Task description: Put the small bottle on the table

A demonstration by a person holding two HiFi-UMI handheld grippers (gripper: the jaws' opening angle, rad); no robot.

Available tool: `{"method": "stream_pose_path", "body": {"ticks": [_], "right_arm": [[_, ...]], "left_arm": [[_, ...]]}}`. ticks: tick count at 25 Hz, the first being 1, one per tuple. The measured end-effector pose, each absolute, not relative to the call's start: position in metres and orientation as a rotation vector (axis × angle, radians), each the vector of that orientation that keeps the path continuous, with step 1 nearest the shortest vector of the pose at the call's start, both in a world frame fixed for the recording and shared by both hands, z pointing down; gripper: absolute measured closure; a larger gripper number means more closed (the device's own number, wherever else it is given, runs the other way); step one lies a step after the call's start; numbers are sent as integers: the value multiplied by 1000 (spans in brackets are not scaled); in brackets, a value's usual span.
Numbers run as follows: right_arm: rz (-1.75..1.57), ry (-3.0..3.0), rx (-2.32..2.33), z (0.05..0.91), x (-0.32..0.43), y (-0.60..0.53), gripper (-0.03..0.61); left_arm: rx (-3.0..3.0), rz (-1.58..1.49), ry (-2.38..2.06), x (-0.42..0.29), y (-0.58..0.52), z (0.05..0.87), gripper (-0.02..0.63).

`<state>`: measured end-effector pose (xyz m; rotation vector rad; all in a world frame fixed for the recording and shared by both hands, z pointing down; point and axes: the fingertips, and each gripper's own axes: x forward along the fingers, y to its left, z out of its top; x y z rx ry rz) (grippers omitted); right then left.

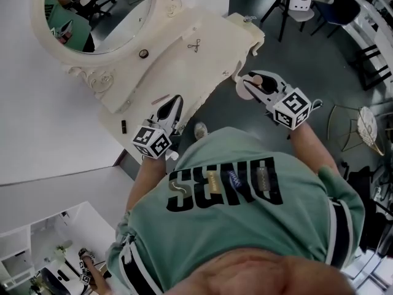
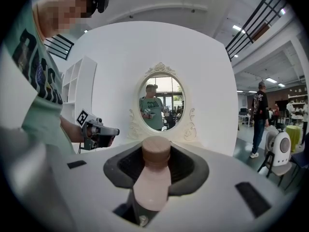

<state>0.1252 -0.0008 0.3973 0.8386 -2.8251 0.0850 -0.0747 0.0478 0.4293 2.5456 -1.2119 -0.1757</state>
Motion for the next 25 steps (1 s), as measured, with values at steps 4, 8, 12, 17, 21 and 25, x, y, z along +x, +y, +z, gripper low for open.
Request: {"method": "stream_pose_path", "body": {"ticks": [4, 8, 12, 17, 21, 25], "right_arm": [[100, -2819, 897, 393, 94, -61, 464], [103, -2792, 960, 386, 68, -118, 463], [109, -2786, 1012, 381, 53, -163, 463], [136, -2772, 1009, 386, 49, -205, 464], [144, -2789, 970, 391, 63, -239, 463], [127, -2818, 883, 397, 84, -277, 463]], "left_arm": [[2569, -170, -1162, -106, -18, 429, 606], [2597, -155, -1101, -132, -81, 425, 606], [2604, -152, -1065, -151, -128, 430, 606], [2557, -161, -1072, -156, -161, 444, 606], [2532, -147, -1144, -147, -183, 448, 606], [2506, -156, -1269, -128, -213, 445, 606]]}}
